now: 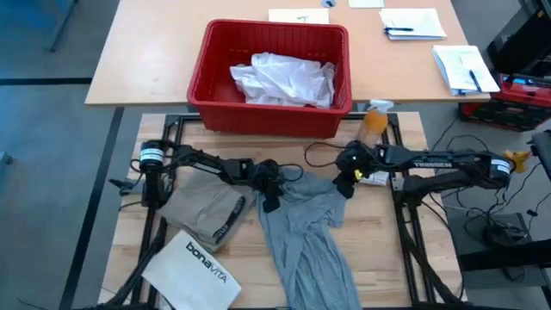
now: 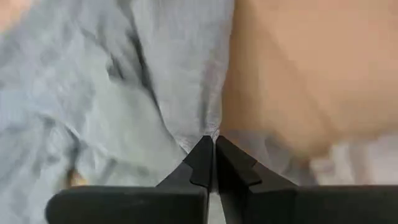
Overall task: Fold laundry
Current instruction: Fold the gray shirt
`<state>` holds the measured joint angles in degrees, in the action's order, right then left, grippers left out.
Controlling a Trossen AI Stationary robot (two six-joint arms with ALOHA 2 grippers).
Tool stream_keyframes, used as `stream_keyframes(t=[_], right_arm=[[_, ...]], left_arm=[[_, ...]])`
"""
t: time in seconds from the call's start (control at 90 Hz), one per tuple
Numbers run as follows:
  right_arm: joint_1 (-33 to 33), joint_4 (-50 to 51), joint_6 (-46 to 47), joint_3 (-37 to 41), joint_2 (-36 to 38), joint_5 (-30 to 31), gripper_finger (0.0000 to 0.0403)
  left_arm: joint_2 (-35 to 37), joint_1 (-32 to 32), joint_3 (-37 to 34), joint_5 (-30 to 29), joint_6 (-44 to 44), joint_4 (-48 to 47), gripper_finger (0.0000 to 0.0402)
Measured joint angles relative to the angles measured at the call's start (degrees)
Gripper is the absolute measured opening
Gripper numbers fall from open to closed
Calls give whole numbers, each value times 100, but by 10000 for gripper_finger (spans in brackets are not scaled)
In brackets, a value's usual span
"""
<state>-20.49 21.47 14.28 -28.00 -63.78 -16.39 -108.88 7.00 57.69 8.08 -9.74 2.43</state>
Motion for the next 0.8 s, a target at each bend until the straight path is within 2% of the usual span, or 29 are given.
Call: stream_keyframes(t=[0.056, 0.144, 0.333, 0.522, 0.622, 0.8], right_arm=[[-2, 13, 37, 116, -106, 67, 0], [-2, 79, 146, 157, -223, 513, 0], [-3, 116, 233, 28, 58, 1171, 0], [-13, 210, 447, -149, 588, 1227, 3], [-15, 549, 760, -92, 731, 1398, 24], [-15, 1237, 1196, -55, 727, 1987, 87]], left_arm=[[0, 8, 0, -3, 0, 40, 0], [0, 23, 0, -7, 0, 53, 0], [0, 24, -2, -7, 0, 49, 0], [0, 24, -4, -7, 2, 71, 0], [0, 24, -7, -7, 20, 106, 0], [0, 24, -7, -8, 22, 106, 0]])
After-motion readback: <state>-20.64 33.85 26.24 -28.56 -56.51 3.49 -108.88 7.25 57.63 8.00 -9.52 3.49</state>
